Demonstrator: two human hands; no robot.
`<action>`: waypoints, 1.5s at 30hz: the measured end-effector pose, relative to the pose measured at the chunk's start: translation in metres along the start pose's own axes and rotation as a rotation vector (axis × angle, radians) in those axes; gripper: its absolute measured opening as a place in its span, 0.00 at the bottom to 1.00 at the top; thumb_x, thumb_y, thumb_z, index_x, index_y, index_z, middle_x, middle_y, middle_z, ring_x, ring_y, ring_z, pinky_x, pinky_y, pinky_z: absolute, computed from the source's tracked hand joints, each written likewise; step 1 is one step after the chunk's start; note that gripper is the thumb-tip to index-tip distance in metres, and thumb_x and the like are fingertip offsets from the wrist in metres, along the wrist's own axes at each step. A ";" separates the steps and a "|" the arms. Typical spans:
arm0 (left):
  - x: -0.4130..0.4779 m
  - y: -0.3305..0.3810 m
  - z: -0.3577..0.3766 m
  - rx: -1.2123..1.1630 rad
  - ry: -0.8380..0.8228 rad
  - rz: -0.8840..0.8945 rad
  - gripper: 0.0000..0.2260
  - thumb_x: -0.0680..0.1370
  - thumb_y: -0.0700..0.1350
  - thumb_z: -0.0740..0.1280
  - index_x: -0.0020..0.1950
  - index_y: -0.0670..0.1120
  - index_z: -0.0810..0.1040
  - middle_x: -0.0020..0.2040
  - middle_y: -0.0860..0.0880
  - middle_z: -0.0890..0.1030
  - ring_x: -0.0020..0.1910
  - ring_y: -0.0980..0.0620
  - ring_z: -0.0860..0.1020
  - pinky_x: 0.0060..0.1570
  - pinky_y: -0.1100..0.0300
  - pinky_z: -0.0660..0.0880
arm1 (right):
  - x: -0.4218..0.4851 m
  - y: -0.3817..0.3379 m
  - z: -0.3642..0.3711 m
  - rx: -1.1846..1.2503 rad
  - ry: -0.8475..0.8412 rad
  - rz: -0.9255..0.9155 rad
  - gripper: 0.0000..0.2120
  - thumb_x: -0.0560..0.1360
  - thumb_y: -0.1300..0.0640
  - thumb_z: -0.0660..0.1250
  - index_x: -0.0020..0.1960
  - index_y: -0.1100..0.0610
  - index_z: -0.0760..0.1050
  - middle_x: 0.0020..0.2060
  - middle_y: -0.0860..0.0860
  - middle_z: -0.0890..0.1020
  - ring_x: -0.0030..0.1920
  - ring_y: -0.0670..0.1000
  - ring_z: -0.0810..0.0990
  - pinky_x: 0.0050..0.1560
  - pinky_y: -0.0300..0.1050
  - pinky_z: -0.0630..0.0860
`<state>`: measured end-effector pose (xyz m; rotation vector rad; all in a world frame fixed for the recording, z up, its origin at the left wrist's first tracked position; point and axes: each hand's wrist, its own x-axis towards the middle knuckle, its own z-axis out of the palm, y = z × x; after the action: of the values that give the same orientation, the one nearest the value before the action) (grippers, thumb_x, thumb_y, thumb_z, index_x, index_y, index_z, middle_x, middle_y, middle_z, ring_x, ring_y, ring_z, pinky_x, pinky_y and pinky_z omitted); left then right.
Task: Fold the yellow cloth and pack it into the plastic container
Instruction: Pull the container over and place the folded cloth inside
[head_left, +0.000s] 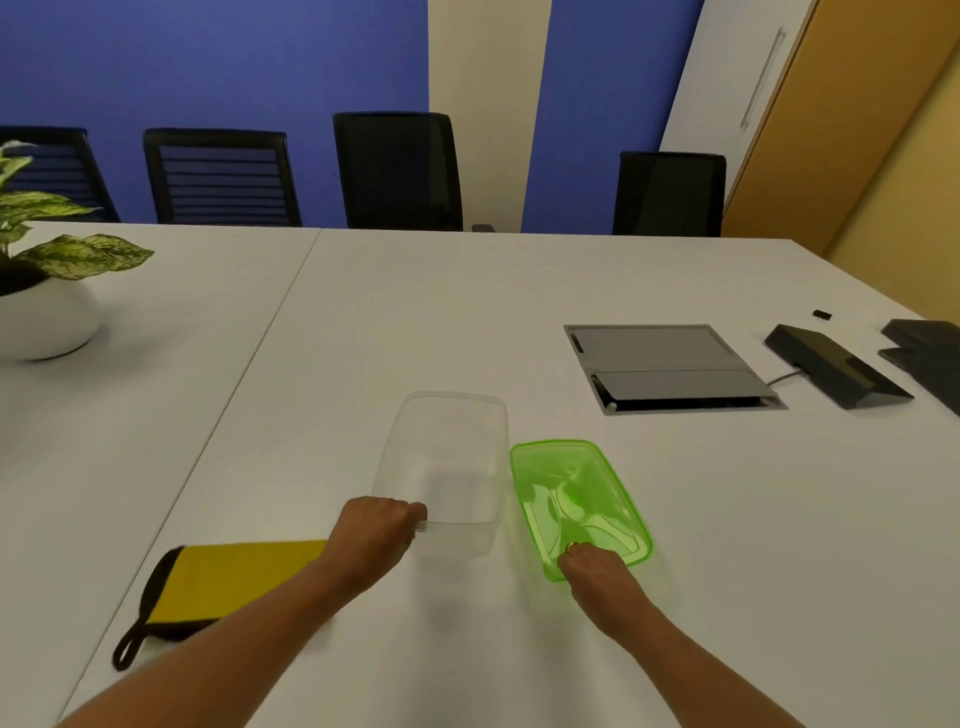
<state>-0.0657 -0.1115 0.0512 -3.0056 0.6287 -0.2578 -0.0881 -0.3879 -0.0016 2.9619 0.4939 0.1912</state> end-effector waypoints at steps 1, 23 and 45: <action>-0.013 0.003 0.000 0.003 -0.003 0.000 0.16 0.46 0.45 0.81 0.24 0.50 0.75 0.16 0.54 0.73 0.14 0.55 0.71 0.23 0.69 0.50 | -0.012 -0.003 -0.001 -0.002 -0.005 0.010 0.21 0.29 0.62 0.78 0.17 0.58 0.70 0.14 0.52 0.72 0.15 0.45 0.71 0.14 0.35 0.62; -0.116 0.014 0.009 -0.035 -0.028 0.085 0.16 0.46 0.49 0.83 0.25 0.53 0.78 0.17 0.55 0.75 0.15 0.58 0.73 0.17 0.72 0.66 | -0.086 -0.028 0.014 0.138 -0.309 0.181 0.11 0.72 0.64 0.63 0.54 0.61 0.77 0.53 0.59 0.80 0.54 0.50 0.80 0.52 0.40 0.75; -0.112 -0.015 0.003 -0.461 0.021 -0.160 0.25 0.72 0.43 0.72 0.68 0.45 0.71 0.73 0.46 0.65 0.74 0.46 0.61 0.70 0.55 0.63 | -0.023 -0.052 -0.029 1.097 -0.199 0.749 0.12 0.76 0.63 0.57 0.53 0.61 0.77 0.53 0.61 0.80 0.48 0.62 0.81 0.39 0.52 0.81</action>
<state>-0.1600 -0.0525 0.0329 -3.5078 0.5069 -0.1715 -0.1301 -0.3430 0.0170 3.9670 -0.8559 -0.4630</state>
